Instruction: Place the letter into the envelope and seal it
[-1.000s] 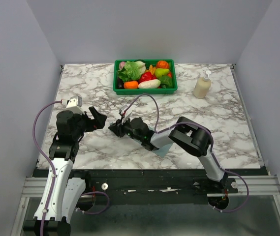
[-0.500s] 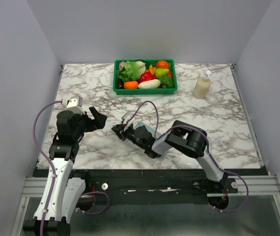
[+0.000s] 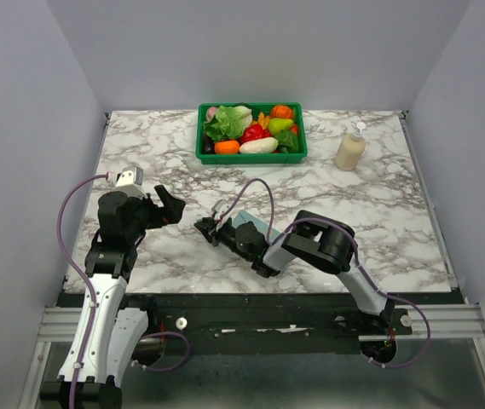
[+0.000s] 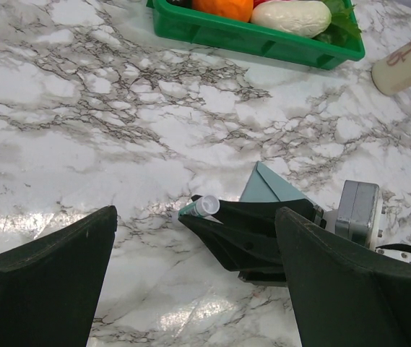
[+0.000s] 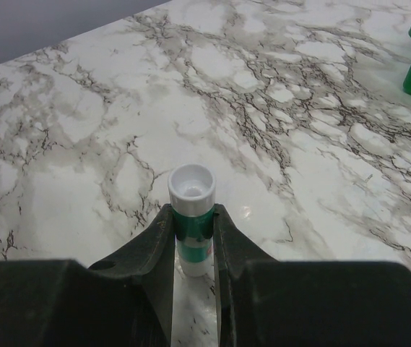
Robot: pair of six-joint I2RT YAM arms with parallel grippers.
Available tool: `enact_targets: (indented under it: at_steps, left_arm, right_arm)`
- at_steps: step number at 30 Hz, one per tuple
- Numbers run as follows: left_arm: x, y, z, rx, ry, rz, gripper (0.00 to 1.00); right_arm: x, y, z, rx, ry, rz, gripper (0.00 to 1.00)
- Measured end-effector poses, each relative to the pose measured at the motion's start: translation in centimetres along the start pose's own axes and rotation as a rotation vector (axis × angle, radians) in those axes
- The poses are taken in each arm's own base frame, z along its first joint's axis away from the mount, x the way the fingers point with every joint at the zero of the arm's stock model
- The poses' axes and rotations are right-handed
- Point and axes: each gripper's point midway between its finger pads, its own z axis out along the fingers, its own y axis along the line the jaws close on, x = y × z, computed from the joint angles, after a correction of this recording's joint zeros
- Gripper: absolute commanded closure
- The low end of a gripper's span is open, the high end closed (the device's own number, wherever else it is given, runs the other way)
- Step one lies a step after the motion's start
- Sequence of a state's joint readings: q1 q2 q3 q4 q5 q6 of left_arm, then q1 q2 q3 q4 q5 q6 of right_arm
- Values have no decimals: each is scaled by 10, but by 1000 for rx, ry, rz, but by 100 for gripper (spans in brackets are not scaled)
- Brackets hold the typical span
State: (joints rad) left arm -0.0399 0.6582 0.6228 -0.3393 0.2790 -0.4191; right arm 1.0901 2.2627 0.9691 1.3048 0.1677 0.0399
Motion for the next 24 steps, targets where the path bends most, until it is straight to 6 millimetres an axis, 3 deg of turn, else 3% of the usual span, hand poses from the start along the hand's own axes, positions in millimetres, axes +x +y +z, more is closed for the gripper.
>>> enact_targets:
  at_steps: [17,20,24]
  left_arm:
    - [-1,5,0,-25,-8,7,1]
    - [-4,7,-1,-43,-24,-2,1]
    - [-9,8,-3,-63,-51,-38,1]
  right_arm:
    - [-7,5,-6,-20,85,4,99]
    - [-27,10,-11,-36,109,38,99]
    - [-90,14,-28,-37,84,134,99]
